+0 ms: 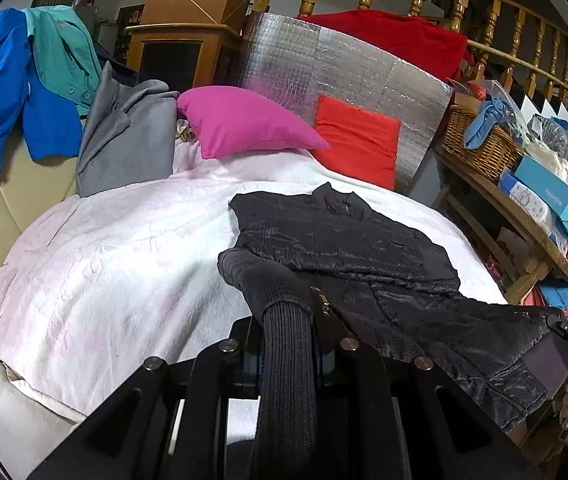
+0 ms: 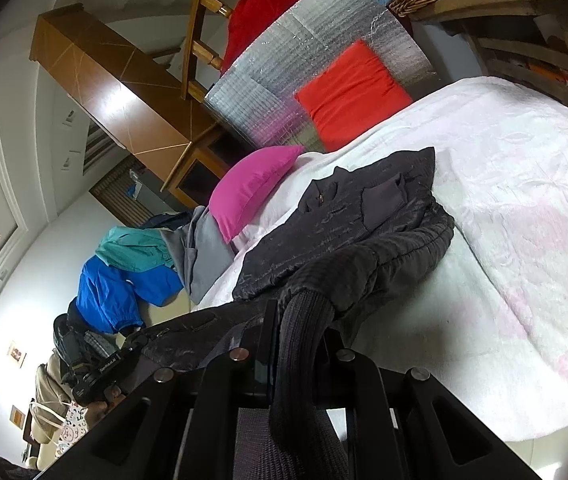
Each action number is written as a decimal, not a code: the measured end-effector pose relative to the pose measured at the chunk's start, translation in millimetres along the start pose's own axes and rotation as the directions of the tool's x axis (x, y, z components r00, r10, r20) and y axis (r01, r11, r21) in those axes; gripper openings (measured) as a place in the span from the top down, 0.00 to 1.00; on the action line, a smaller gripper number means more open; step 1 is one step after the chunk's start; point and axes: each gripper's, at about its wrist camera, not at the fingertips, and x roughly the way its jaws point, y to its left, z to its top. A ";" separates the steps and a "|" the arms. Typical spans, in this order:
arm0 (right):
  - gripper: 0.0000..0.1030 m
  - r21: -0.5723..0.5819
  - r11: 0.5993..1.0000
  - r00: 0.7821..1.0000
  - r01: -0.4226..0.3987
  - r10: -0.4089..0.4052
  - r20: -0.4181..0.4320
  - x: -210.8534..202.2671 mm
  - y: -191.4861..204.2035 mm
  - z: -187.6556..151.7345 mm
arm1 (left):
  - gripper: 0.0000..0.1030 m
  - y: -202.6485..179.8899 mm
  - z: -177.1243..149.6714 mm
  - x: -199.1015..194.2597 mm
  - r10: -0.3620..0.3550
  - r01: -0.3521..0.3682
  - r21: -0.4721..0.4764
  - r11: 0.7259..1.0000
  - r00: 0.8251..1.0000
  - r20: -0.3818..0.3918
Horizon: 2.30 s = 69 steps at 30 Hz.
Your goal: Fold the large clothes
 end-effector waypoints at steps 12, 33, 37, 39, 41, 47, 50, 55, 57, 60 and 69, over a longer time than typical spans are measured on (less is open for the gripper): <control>0.88 -0.003 1.000 0.999 0.001 -0.001 0.036 3.5 3.8 12.5 | 0.82 1.9 14.0 7.0 -0.003 0.004 -0.047 0.999 1.000 0.024; 0.88 0.063 0.997 0.992 0.045 -0.052 0.112 34.8 0.7 51.3 | 0.82 -5.9 45.1 38.0 0.054 -0.051 -0.120 0.991 0.998 0.022; 0.88 0.065 0.996 0.992 0.053 -0.060 0.112 40.5 -0.2 54.9 | 0.82 -4.1 46.9 45.3 0.063 -0.061 -0.128 0.990 0.998 0.012; 0.88 0.065 0.996 0.992 0.057 -0.064 0.112 42.4 -0.6 56.4 | 0.82 -3.1 48.3 48.8 0.064 -0.063 -0.130 0.990 0.998 0.007; 0.88 0.066 0.996 0.992 0.063 -0.070 0.110 45.1 -1.4 57.9 | 0.82 -3.1 49.7 52.7 0.068 -0.067 -0.126 0.990 0.998 0.004; 0.88 0.068 0.995 0.991 0.078 -0.085 0.106 51.0 -3.3 59.8 | 0.82 -3.9 50.6 60.8 0.076 -0.076 -0.118 0.990 0.997 -0.001; 0.88 0.068 0.994 0.991 0.087 -0.094 0.099 53.3 -5.1 60.6 | 0.82 -4.9 50.8 63.9 0.078 -0.078 -0.115 0.990 0.997 -0.004; 0.88 0.066 0.992 0.990 0.103 -0.109 0.093 58.7 -6.9 63.8 | 0.82 -5.5 53.5 71.2 0.082 -0.083 -0.112 0.990 0.997 -0.011; 0.88 0.065 0.992 0.989 0.107 -0.112 0.093 61.1 -6.7 65.8 | 0.82 -5.0 54.8 73.3 0.083 -0.084 -0.113 0.990 0.996 -0.011; 0.88 0.059 0.992 0.988 0.113 -0.118 0.095 64.3 -6.5 68.0 | 0.82 -4.4 56.5 77.3 0.088 -0.089 -0.111 0.990 0.996 -0.013; 0.88 0.035 0.986 0.985 0.162 -0.164 0.059 81.0 -10.0 73.6 | 0.82 -2.8 57.7 96.0 0.106 -0.109 -0.108 0.988 0.994 -0.033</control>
